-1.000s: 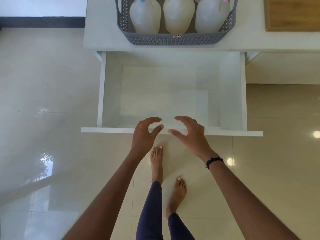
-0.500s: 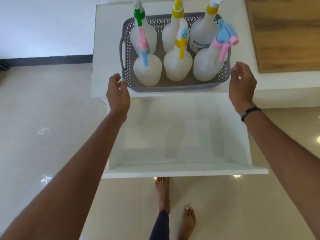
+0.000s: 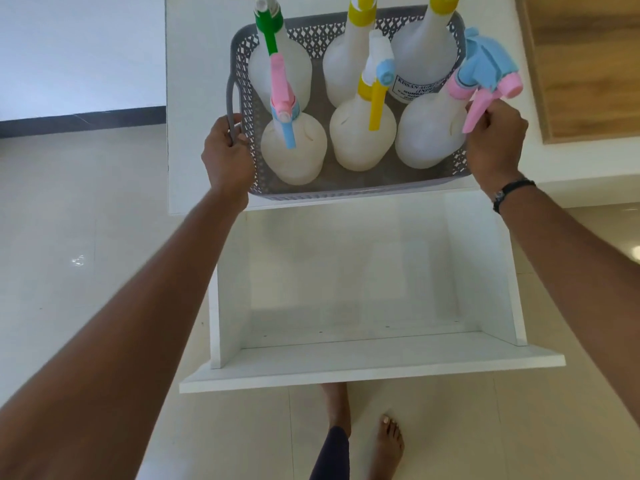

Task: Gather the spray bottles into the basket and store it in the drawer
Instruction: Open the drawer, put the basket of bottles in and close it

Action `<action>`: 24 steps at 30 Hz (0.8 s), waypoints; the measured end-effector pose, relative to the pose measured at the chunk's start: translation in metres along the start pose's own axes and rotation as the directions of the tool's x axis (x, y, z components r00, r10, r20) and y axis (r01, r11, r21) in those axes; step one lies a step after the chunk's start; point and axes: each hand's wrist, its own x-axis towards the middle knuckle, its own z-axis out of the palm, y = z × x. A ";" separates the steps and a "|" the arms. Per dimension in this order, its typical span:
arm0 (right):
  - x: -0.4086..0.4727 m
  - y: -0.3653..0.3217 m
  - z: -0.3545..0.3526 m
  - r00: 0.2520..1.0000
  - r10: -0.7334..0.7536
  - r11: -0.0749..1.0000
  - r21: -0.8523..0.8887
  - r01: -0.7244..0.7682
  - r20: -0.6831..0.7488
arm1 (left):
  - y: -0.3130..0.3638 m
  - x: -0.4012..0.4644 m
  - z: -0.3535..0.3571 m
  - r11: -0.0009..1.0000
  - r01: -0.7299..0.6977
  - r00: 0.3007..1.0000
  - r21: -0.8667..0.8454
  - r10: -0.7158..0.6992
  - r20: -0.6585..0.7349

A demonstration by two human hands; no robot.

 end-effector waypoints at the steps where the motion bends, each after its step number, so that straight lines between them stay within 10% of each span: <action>1: -0.003 0.000 -0.001 1.000 -0.003 1.000 -0.016 0.003 -0.005 | 0.000 -0.002 0.000 1.000 -0.006 1.000 0.000 0.006 -0.013; 24: -0.229 0.044 -0.138 0.998 0.038 0.976 0.214 -0.046 0.040 | -0.082 -0.228 -0.092 0.997 -0.039 0.999 0.060 0.039 -0.006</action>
